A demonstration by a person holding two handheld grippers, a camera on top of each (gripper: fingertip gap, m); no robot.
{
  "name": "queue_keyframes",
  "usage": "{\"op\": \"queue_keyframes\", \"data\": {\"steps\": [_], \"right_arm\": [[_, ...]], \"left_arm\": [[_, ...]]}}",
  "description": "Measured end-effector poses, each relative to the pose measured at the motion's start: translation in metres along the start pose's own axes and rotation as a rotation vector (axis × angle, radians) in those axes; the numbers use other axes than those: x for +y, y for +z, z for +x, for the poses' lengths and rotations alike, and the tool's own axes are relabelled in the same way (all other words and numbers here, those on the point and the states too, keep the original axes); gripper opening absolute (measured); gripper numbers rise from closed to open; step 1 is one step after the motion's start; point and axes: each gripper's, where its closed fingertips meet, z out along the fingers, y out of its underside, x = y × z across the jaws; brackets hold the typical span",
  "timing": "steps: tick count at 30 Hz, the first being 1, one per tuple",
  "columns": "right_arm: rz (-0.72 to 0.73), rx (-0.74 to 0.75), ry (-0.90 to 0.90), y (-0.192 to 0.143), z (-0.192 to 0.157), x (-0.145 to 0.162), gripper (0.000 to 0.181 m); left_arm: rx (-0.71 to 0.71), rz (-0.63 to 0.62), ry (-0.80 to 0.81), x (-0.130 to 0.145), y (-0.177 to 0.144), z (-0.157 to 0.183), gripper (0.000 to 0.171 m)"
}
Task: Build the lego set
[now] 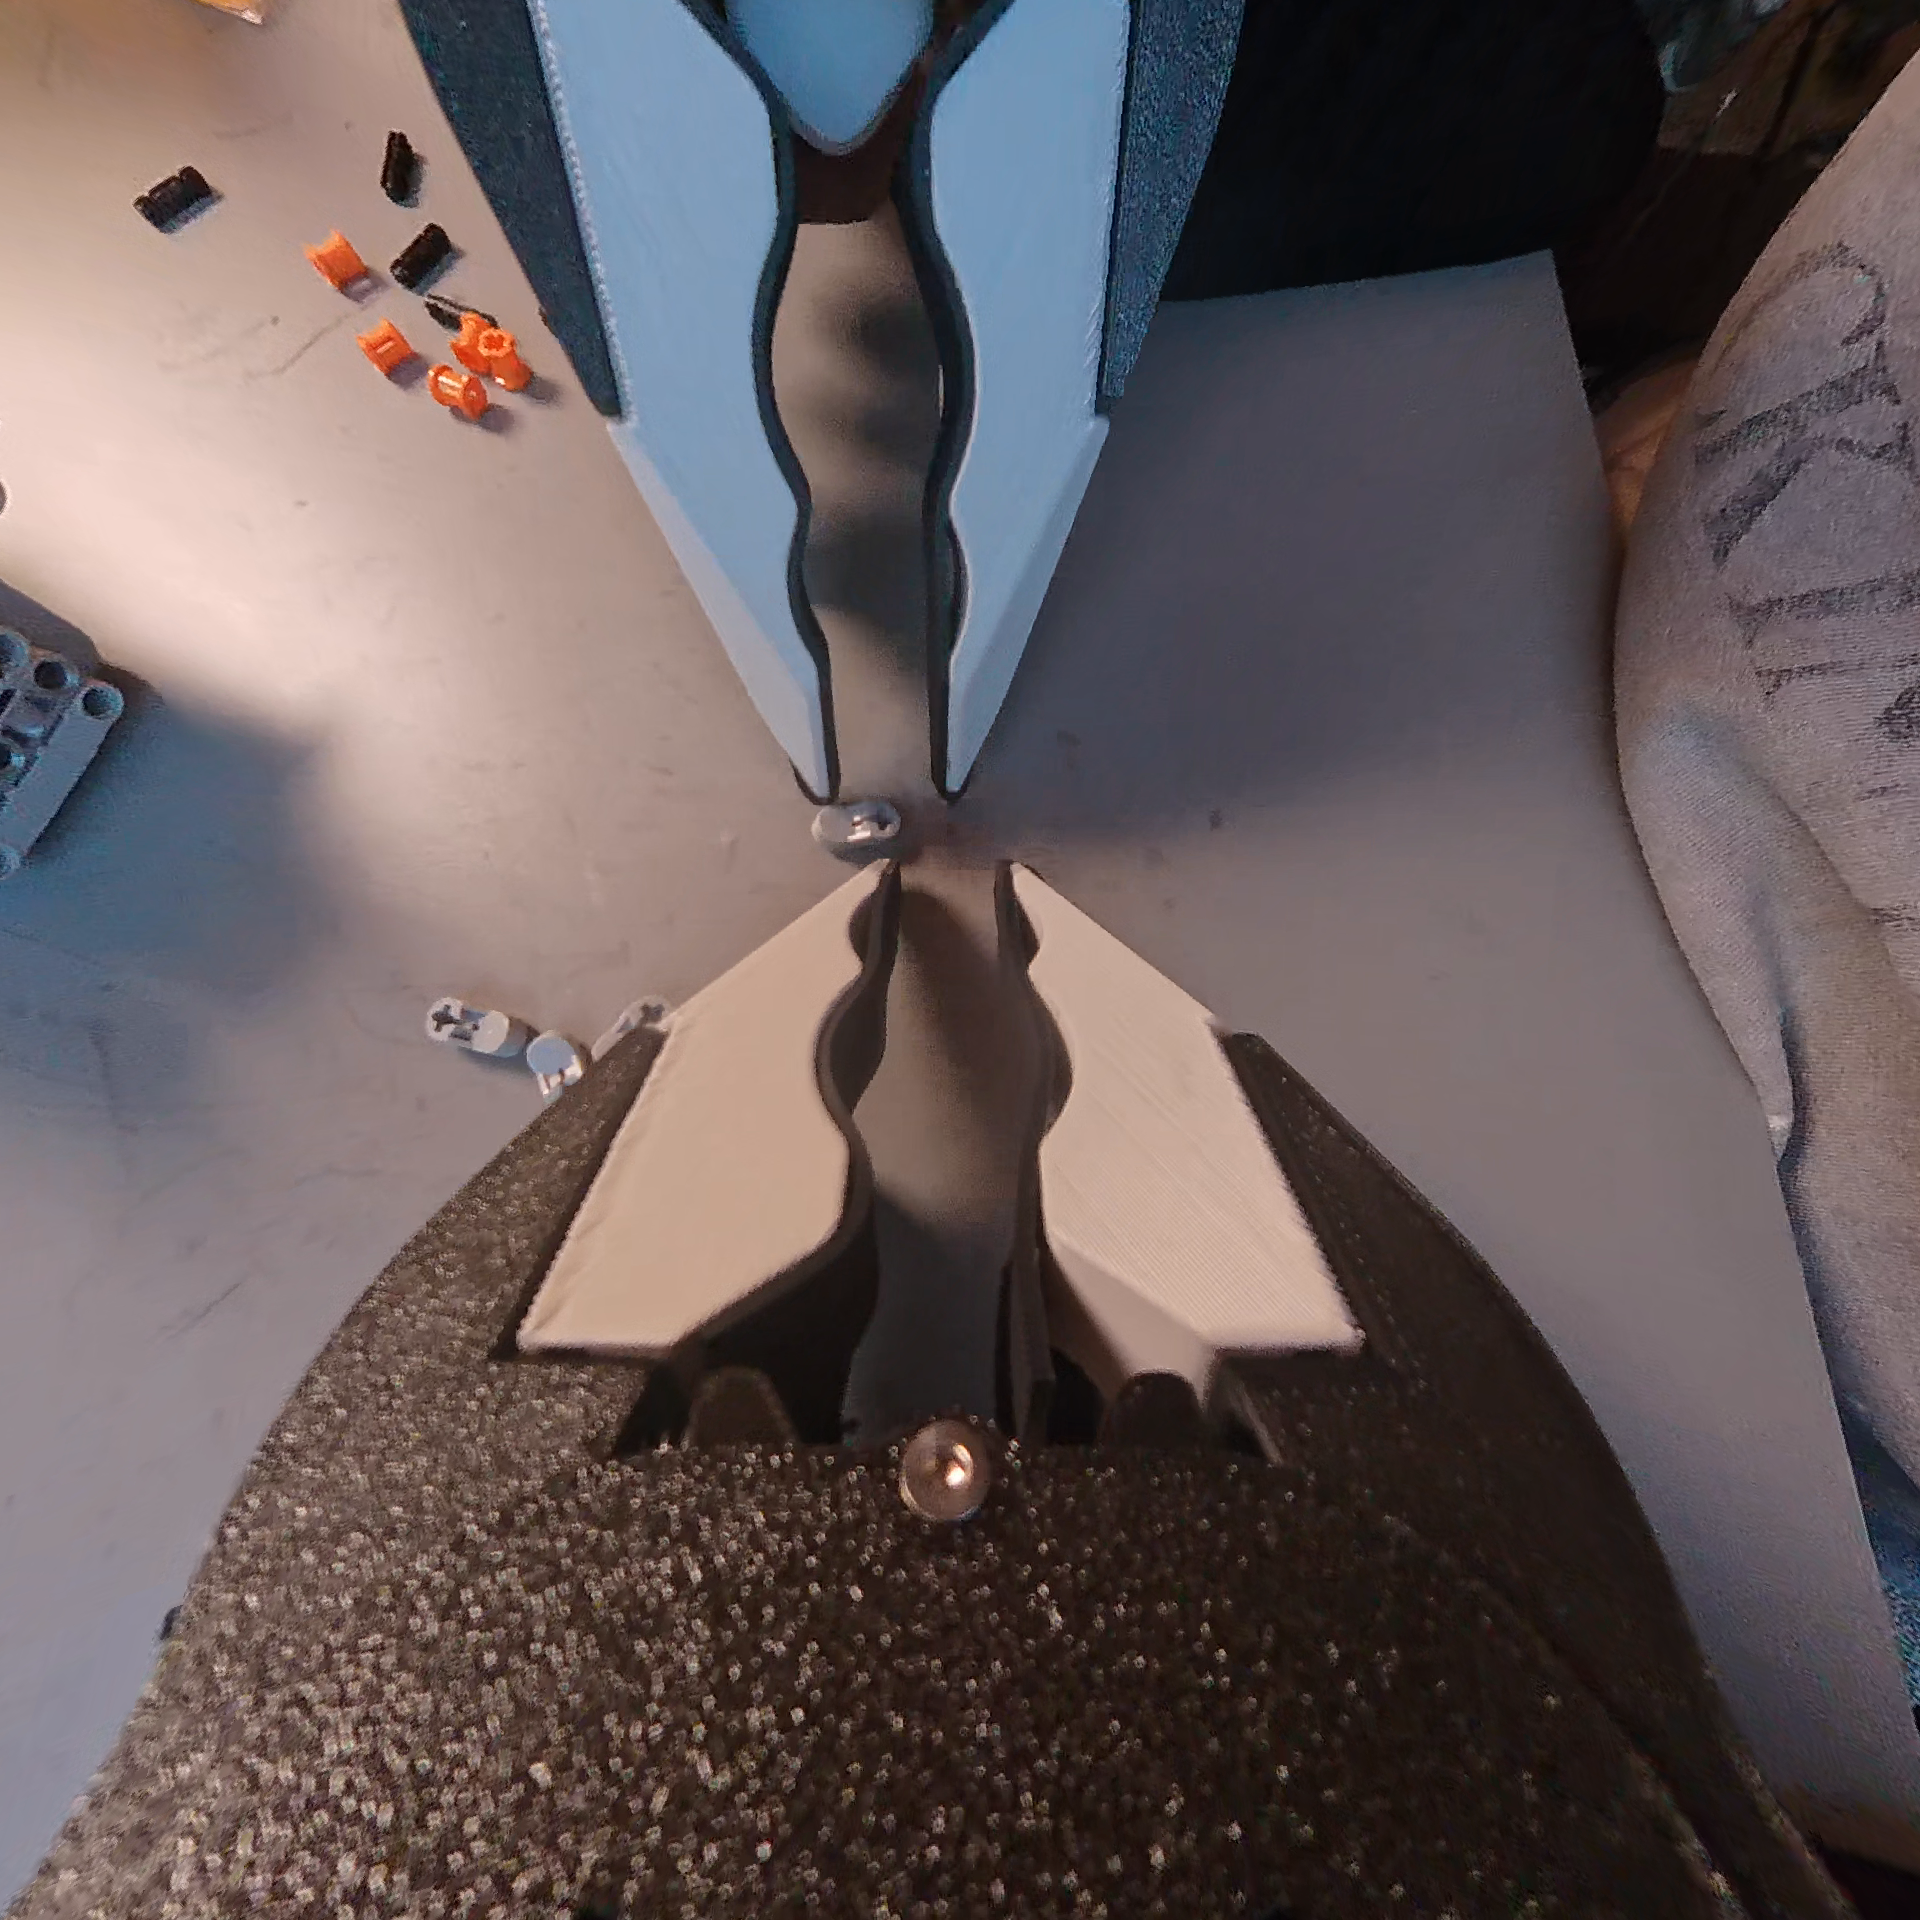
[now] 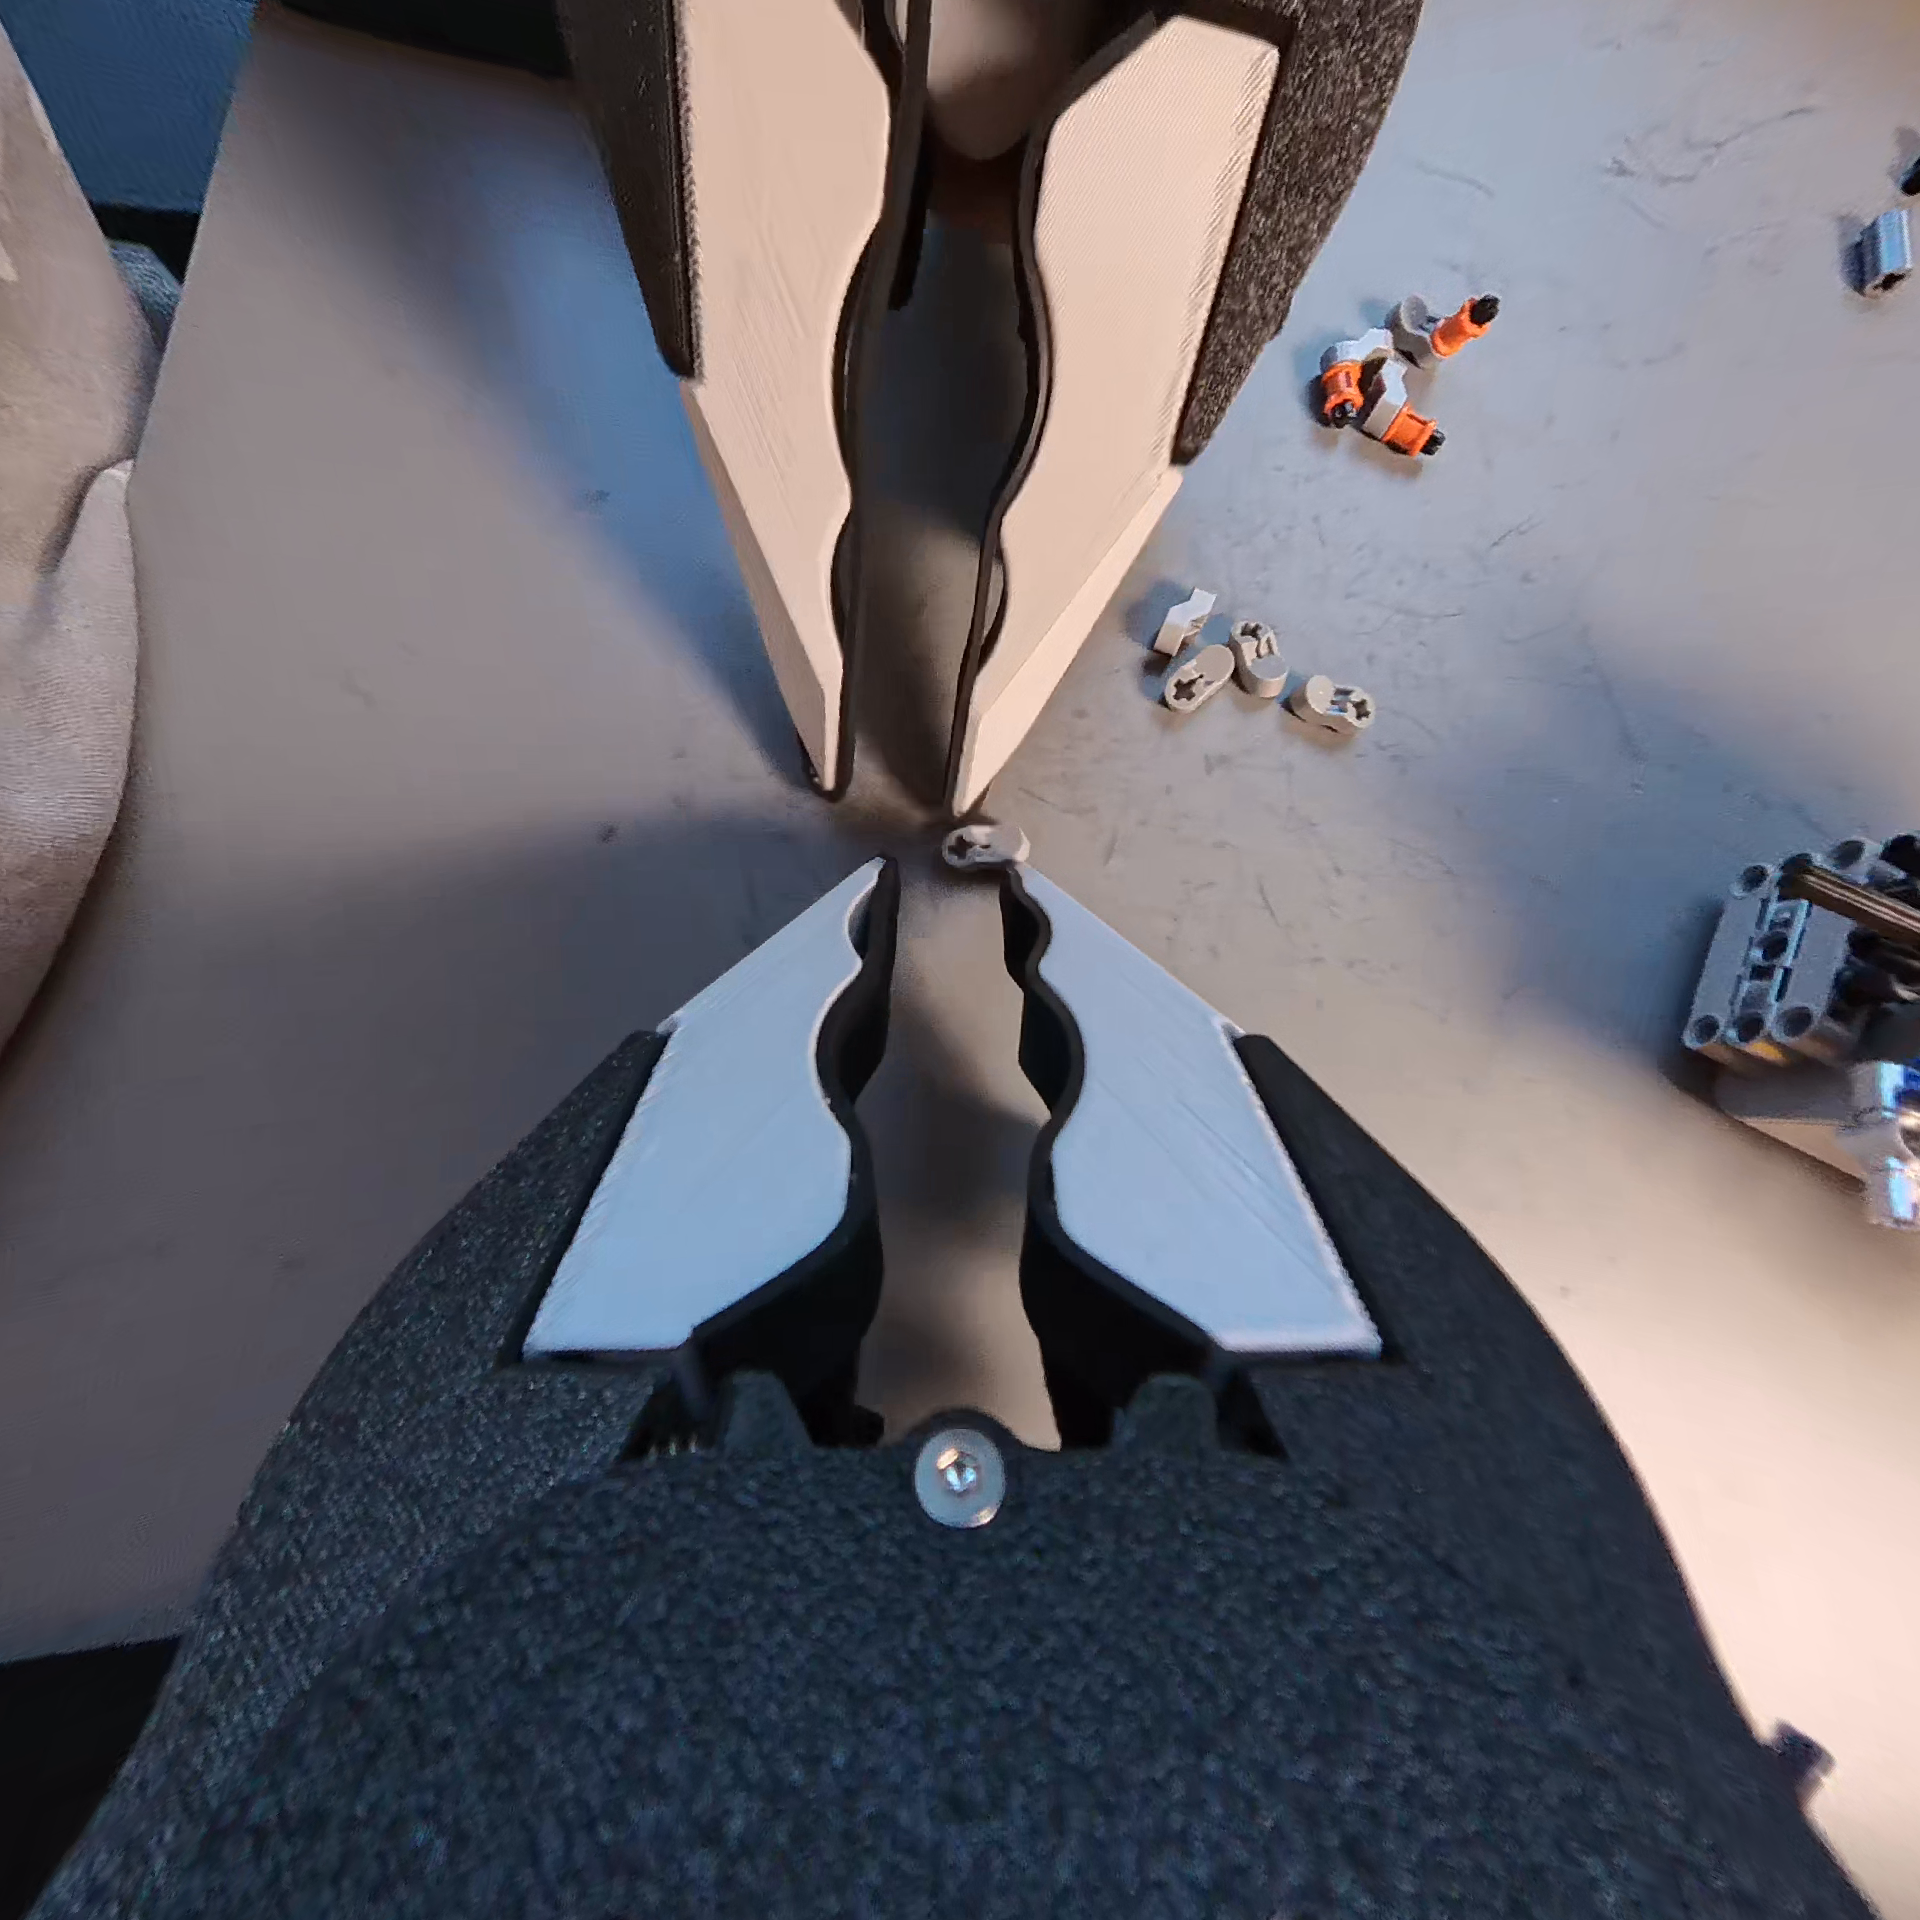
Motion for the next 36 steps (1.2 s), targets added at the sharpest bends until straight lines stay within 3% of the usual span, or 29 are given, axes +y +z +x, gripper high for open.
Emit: {"op": "queue_keyframes", "data": {"steps": [11, 21, 27, 36], "right_arm": [[0.014, 0.022, -0.006, 0.005, 0.004, -0.006, 0.012], [0.02, -0.015, -0.029, 0.006, -0.005, -0.006, 0.01], [0.125, -0.051, 0.036, -0.007, 0.0, -0.013, 0.017], [0.288, 0.069, 0.145, -0.03, 0.034, -0.025, 0.018]], "left_arm": [[-0.041, 0.043, 0.032, -0.003, -0.015, -0.009, 0.017], [-0.032, 0.002, 0.06, 0.003, 0.0, -0.004, 0.015], [-0.046, 0.001, 0.065, 0.003, 0.0, -0.003, 0.014], [-0.018, 0.01, 0.036, 0.002, 0.001, -0.004, 0.013]]}}
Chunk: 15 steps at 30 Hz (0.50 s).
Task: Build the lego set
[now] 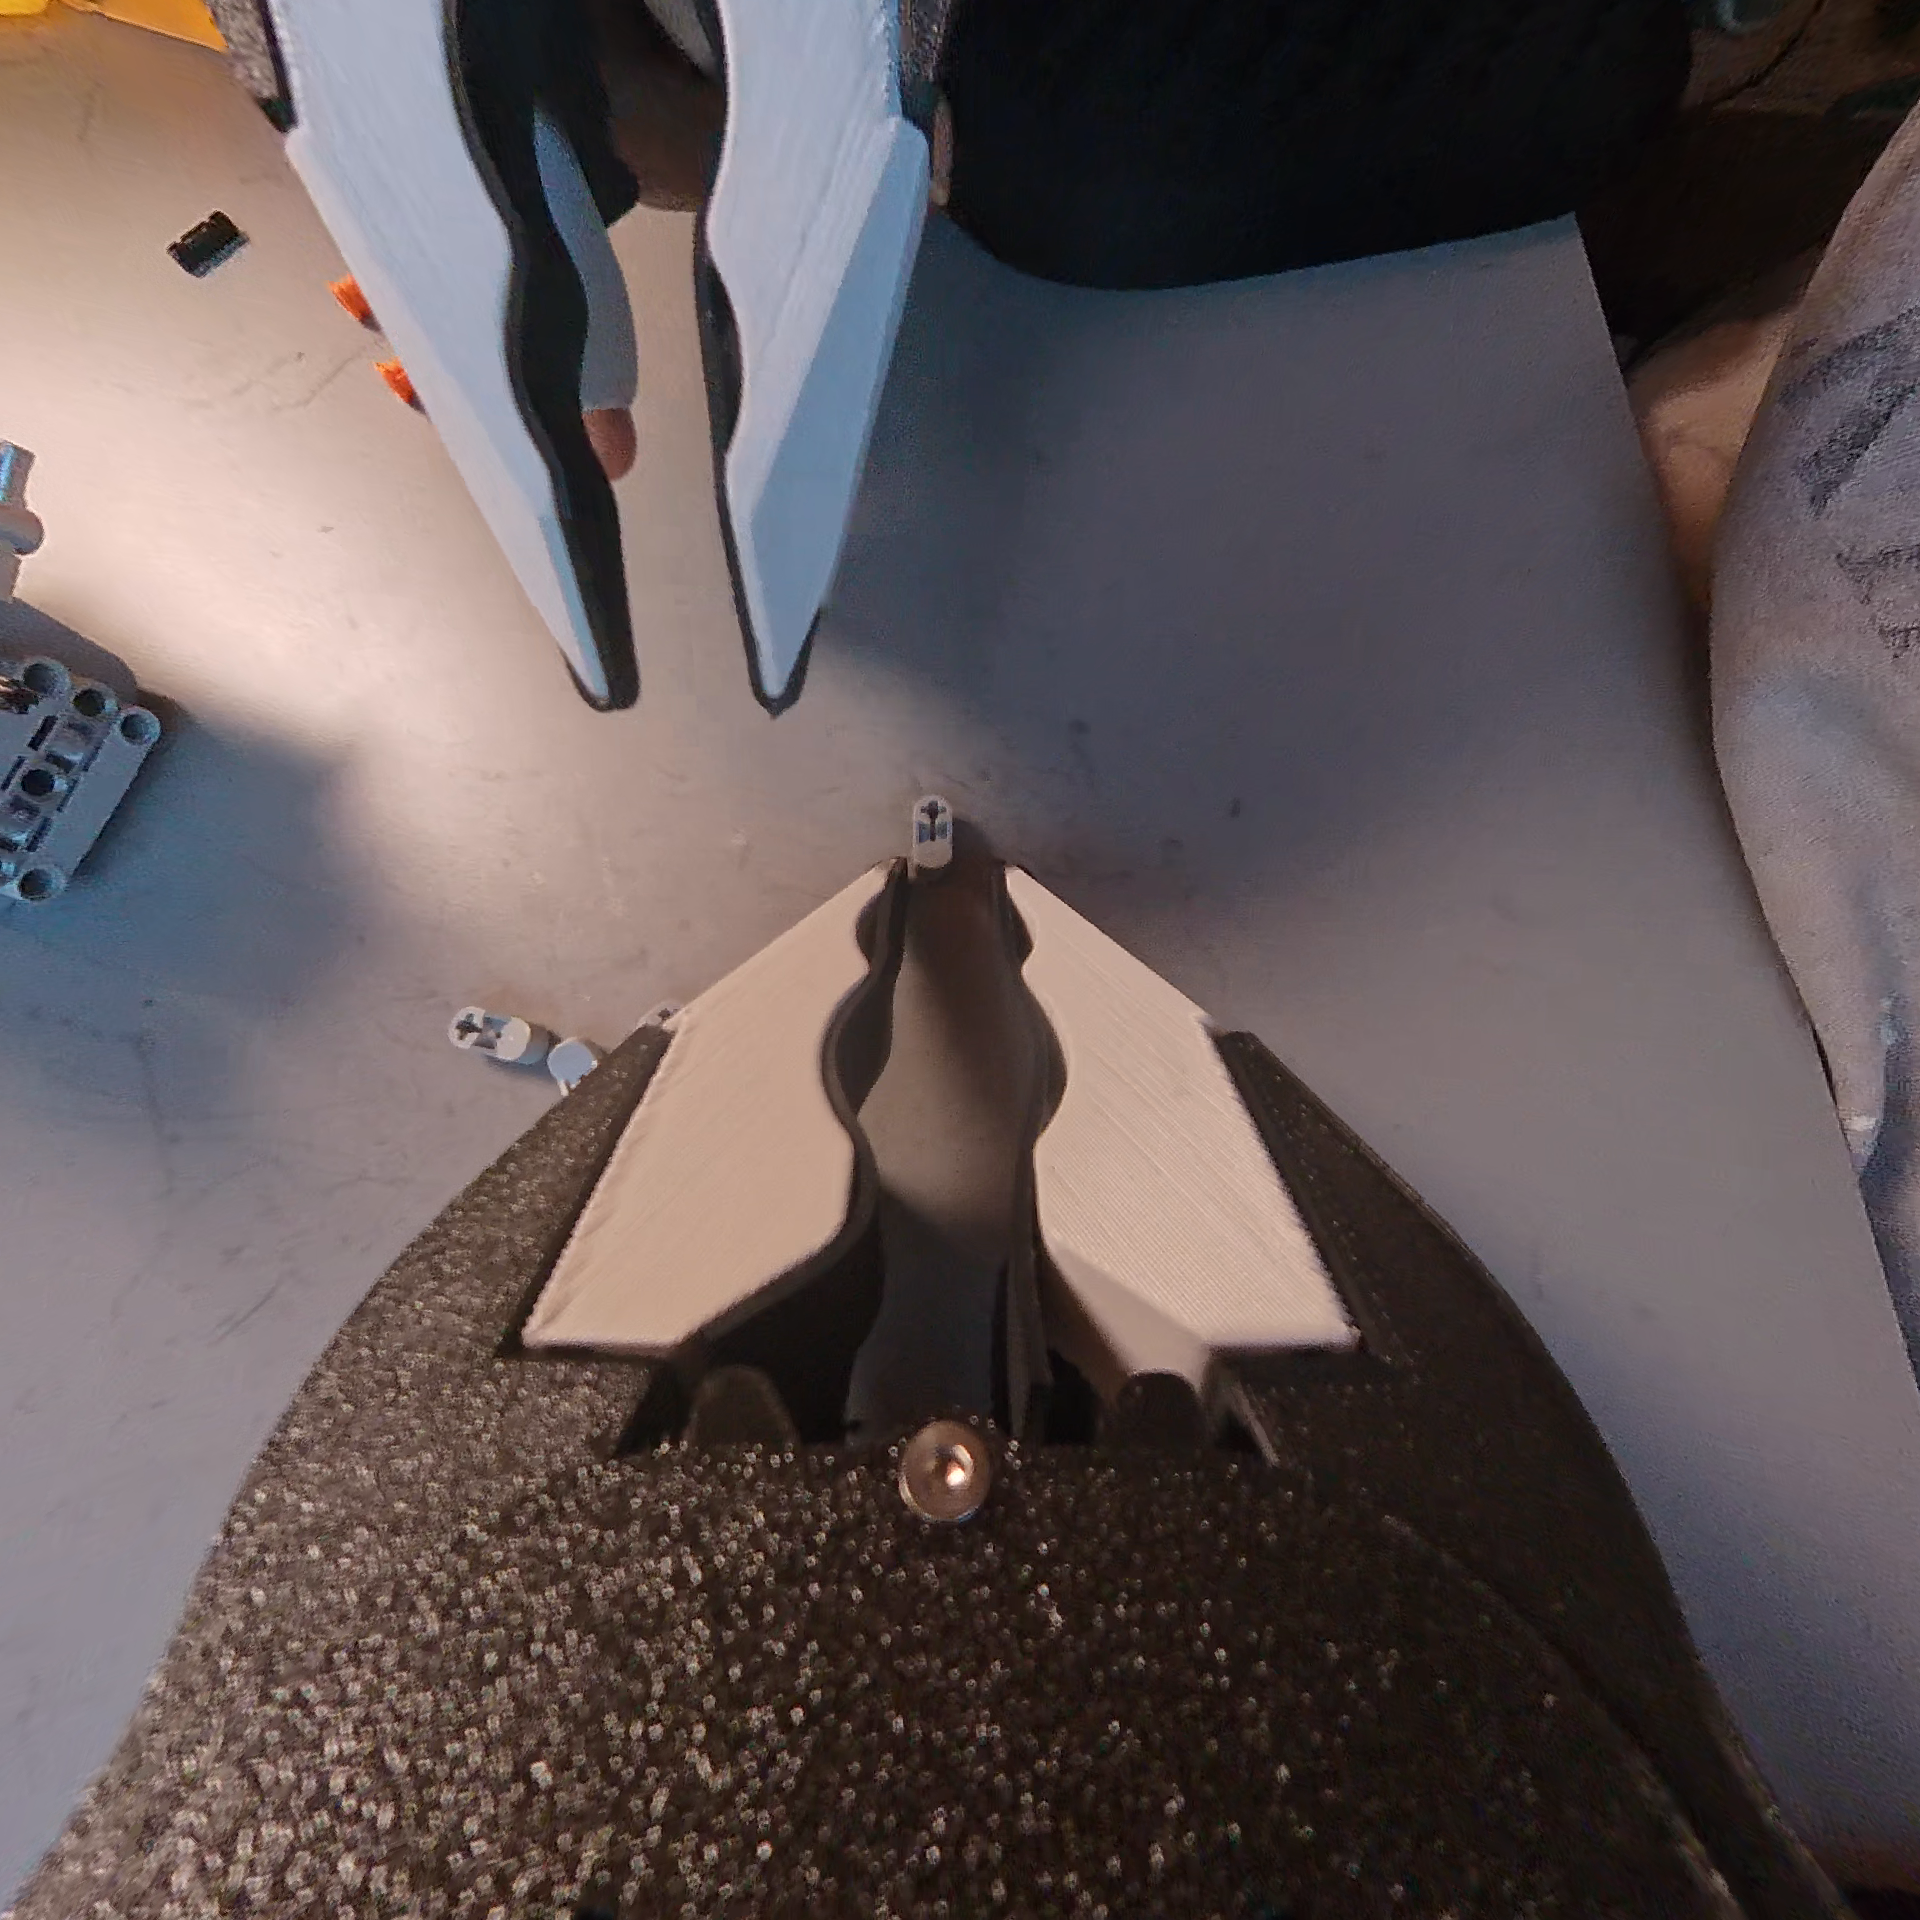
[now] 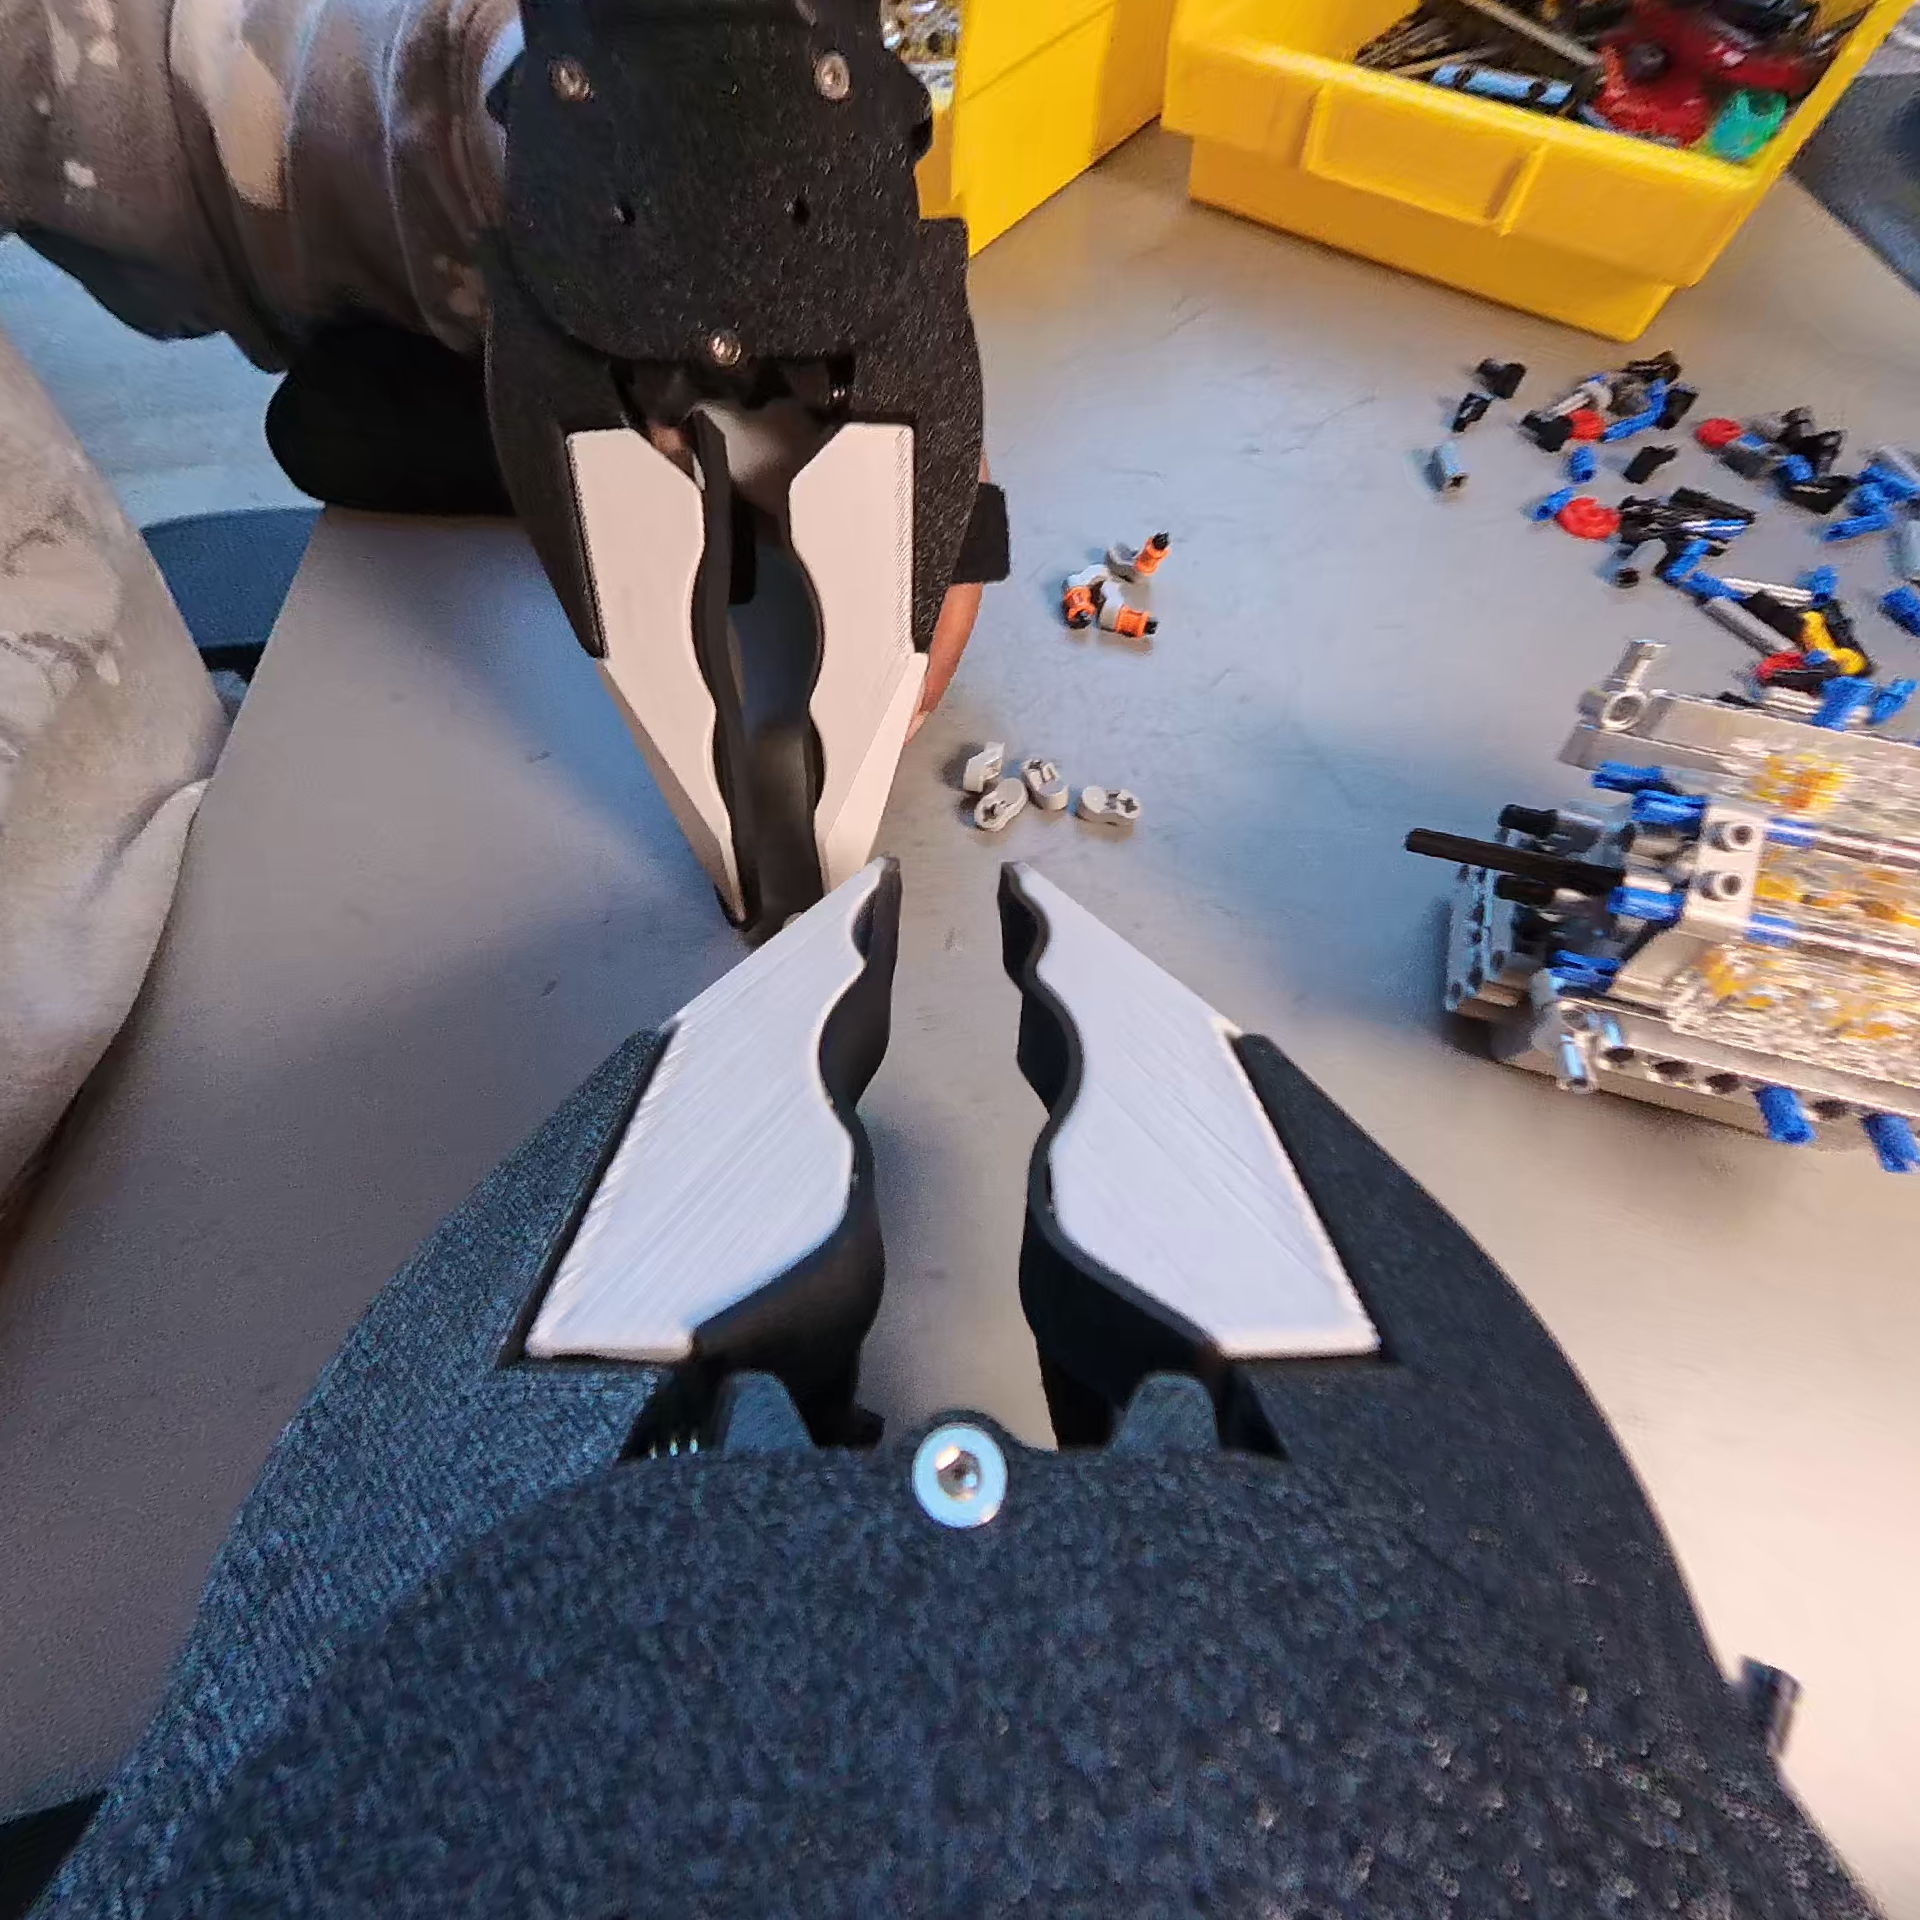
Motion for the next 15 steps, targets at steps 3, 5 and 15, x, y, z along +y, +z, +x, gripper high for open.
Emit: {"op": "queue_keyframes", "data": {"steps": [3, 5, 15], "right_arm": [[0.037, 0.039, 0.016, -0.004, 0.009, -0.005, 0.018], [0.059, 0.05, 0.022, -0.006, 0.011, -0.008, 0.018], [0.097, 0.138, 0.015, -0.009, 0.023, -0.015, 0.018]], "left_arm": [[0.013, 0.0, -0.002, -0.001, 0.001, -0.001, 0.013], [0.023, 0.001, 0.003, -0.001, 0.0, 0.0, 0.013], [0.055, 0.009, -0.01, 0.002, -0.003, 0.0, 0.013]]}}
